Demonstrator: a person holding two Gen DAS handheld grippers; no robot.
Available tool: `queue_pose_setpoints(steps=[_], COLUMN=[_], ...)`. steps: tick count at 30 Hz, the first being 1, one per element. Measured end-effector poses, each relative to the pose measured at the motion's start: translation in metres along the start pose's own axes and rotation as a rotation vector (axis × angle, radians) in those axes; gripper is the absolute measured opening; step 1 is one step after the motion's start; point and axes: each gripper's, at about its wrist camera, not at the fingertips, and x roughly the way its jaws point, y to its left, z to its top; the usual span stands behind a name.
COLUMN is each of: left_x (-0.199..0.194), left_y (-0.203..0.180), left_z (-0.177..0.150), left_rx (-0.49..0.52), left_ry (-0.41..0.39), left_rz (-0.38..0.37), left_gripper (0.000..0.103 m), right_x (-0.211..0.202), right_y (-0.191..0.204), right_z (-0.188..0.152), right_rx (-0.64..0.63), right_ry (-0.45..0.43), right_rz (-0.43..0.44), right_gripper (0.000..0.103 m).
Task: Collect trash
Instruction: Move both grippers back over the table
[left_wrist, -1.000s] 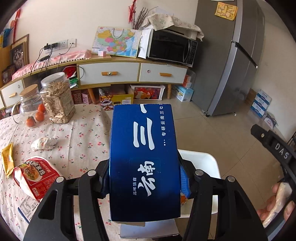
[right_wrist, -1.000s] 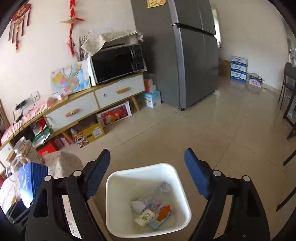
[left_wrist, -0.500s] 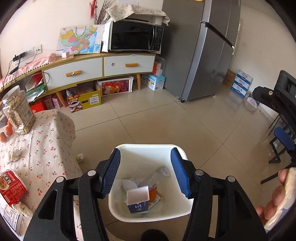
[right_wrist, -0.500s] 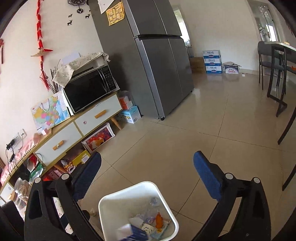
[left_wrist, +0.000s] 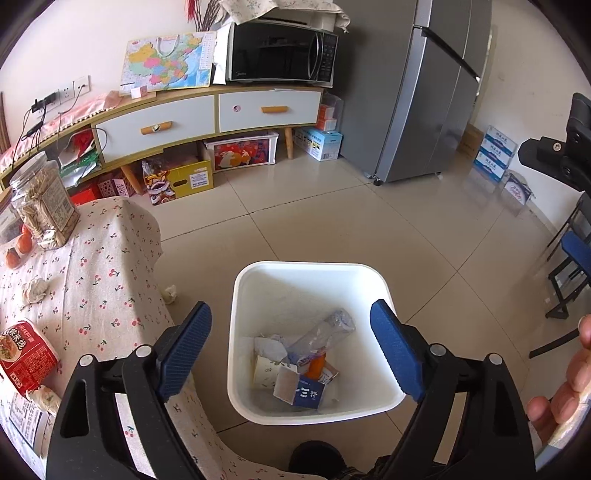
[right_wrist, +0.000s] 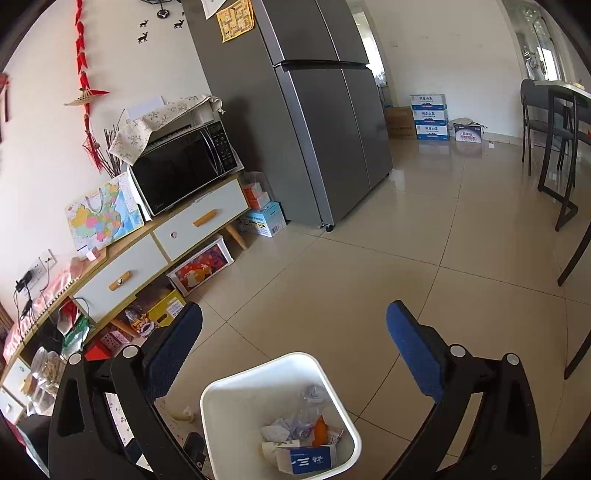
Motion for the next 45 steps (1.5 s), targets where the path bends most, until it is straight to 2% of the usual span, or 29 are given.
queue_pose_setpoints(steps=[1, 7, 28, 37, 45], left_x=[-0.001, -0.004, -0.045, -0.064, -0.08], left_y=[0.004, 0.034, 0.174, 0.247, 0.331], left_z=[-0.001, -0.005, -0.011, -0.026, -0.043], left_rx=[-0.005, -0.035, -0.236, -0.312, -0.41], left_ry=[0.0, 0.008, -0.063, -0.046, -0.019], left_rz=[0.014, 0.077, 0.275, 0.4, 0.522], left_gripper=[0.091, 0.092, 0.092, 0.092, 0.092], right_x=[0.001, 0.001, -0.013, -0.031, -0.045], right_y=[0.004, 0.031, 0.153, 0.216, 0.263], right_z=[-0.001, -0.014, -0.081, -0.117, -0.151], right_rx=[-0.013, -0.113, -0.525, -0.648, -0.737], right_ry=[0.007, 0.037, 0.013, 0.014, 0.036], right_rz=[0.002, 0.031, 0.062, 0.159, 0.234], right_gripper=[0.096, 0.096, 0.096, 0.096, 0.096])
